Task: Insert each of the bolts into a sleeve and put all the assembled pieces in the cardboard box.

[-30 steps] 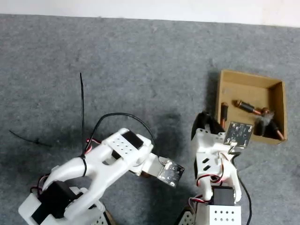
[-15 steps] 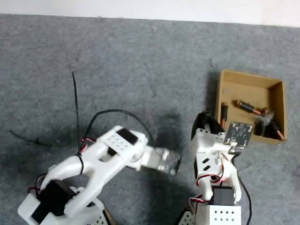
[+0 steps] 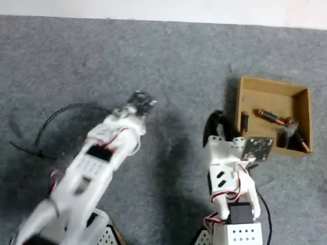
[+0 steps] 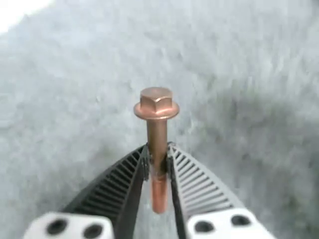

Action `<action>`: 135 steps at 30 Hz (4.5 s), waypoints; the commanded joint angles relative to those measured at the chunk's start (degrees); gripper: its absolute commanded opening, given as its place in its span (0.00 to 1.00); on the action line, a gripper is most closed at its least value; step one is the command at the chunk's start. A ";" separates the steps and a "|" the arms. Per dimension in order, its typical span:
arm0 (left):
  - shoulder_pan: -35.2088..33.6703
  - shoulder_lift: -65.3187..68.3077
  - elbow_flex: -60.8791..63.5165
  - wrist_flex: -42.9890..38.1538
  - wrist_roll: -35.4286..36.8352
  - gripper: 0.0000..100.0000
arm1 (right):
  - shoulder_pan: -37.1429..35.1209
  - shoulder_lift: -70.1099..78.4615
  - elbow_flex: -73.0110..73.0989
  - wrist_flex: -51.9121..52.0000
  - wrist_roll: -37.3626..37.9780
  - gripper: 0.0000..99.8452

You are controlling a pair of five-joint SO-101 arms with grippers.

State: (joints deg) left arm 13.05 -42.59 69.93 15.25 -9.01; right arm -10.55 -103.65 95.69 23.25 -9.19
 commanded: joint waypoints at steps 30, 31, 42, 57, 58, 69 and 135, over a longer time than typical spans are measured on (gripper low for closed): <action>-2.24 -56.92 20.53 -3.60 15.03 0.01 | -27.65 -0.40 7.69 -1.71 17.85 0.00; -1.01 -57.98 20.44 -2.20 15.03 0.01 | -27.65 -0.40 7.69 -1.71 18.37 0.00; 7.25 -62.20 22.20 1.05 32.53 0.01 | -27.56 -0.40 7.69 -0.13 18.81 0.00; 7.69 -62.20 22.02 0.97 53.19 0.01 | -27.38 -0.40 7.78 1.54 23.21 0.00; 7.69 -62.20 22.02 0.97 53.19 0.01 | -27.38 -0.40 7.78 1.54 24.18 0.00; 14.90 -62.20 23.87 1.32 48.62 0.01 | -27.30 -0.48 7.78 2.59 24.88 0.00; -8.13 -61.93 27.21 2.46 59.34 0.01 | 23.34 24.31 -17.63 -5.76 7.38 0.00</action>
State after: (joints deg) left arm 5.41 -103.78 96.04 18.95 50.77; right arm 11.43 -91.25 88.92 19.82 -1.27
